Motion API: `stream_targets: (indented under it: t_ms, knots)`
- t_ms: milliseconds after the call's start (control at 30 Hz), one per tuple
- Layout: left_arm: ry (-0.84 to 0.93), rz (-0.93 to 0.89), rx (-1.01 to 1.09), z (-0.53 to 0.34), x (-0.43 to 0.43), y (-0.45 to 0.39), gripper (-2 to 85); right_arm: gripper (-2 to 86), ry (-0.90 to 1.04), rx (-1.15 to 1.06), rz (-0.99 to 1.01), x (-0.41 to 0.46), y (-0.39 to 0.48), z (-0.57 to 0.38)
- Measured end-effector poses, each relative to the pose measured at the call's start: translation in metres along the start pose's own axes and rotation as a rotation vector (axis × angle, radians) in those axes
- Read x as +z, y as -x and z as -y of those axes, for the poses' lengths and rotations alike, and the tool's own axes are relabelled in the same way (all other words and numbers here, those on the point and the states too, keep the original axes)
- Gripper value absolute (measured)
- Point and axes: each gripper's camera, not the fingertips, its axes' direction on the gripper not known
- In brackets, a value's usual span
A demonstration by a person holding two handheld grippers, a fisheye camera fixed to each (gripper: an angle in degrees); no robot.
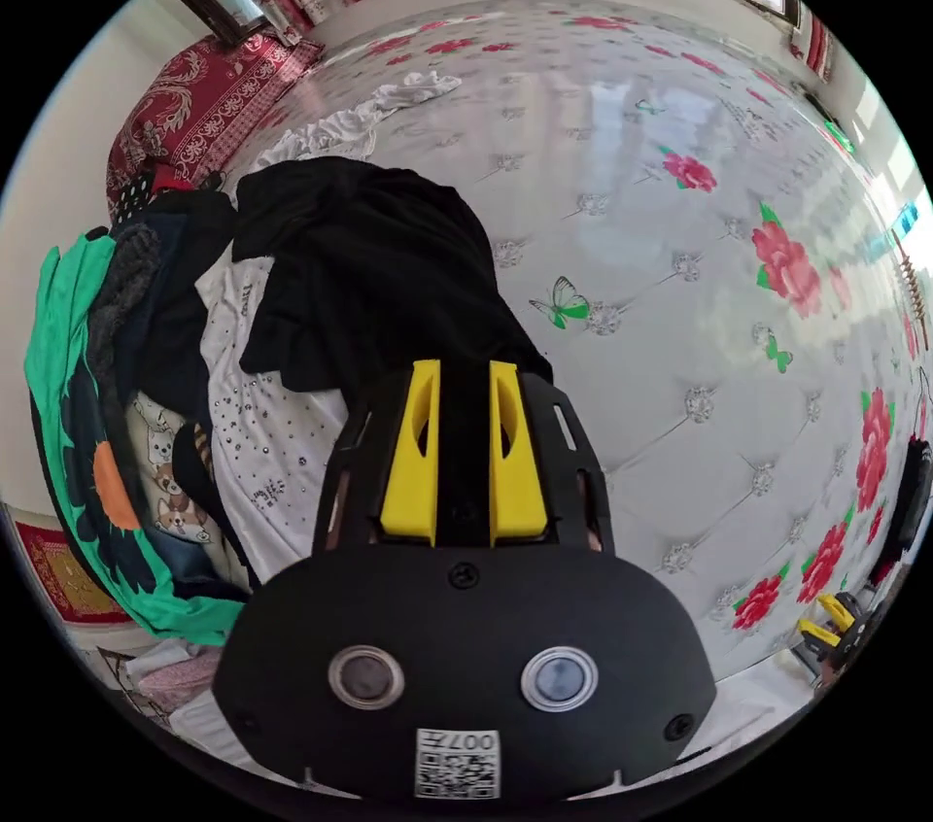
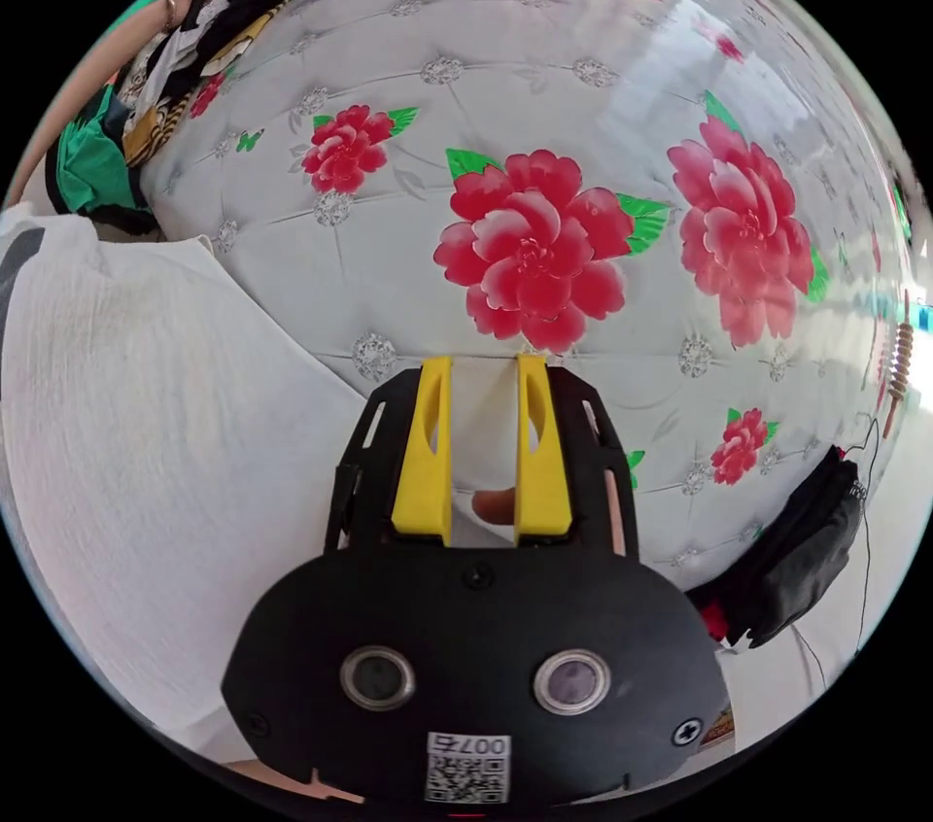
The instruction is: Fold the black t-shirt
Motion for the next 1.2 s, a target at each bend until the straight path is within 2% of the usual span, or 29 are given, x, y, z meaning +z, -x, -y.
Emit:
stream_targets:
  t_ms: [200, 367, 433, 533, 633, 800, 867, 1000, 1067, 1200]
  knots:
    - [-0.349, -0.315, 0.080, -0.042, -0.108, 0.011, -0.2, 7.2, -0.071, 0.101, 0.020, 0.012, 0.010, 0.002]
    - [-0.461, -0.461, 0.487, -0.125, -0.184, -0.035, -0.6, 7.6, -0.063, 0.089, 0.049, 0.019, 0.011, 0.008]
    - [-0.347, -0.571, 0.739, -0.174, -0.187, -0.075, -0.6, 7.9, -0.067, 0.102, 0.057, 0.020, 0.011, 0.009]
    - [-0.150, -0.766, 0.981, -0.235, -0.162, -0.126, -0.6, 8.2, -0.110, 0.134, 0.065, 0.022, 0.011, 0.003]
    - [-0.038, -0.988, 1.080, -0.265, -0.157, -0.139, -0.4, 8.3, -0.169, 0.166, 0.081, 0.023, 0.011, -0.006]
    - [-0.106, -1.065, 1.106, -0.244, -0.185, -0.112, 0.4, 8.1, -0.247, 0.227, 0.254, 0.011, 0.001, -0.021]
    - [-0.116, -1.094, 1.092, -0.240, -0.189, -0.106, 1.5, 8.0, -0.415, 0.276, 0.338, -0.012, -0.007, -0.040]
    - [-0.231, -1.152, 0.952, -0.236, -0.198, -0.074, 5.7, 8.2, -0.593, 0.294, 0.388, -0.042, -0.012, -0.064]
    - [-0.264, -1.089, 0.844, -0.231, -0.193, -0.053, 6.2, 8.5, -0.608, 0.261, 0.380, -0.051, -0.008, -0.063]
    - [-0.204, -0.781, 0.653, -0.216, -0.163, -0.012, 6.4, 9.2, -0.597, 0.158, 0.338, -0.057, 0.011, -0.044]
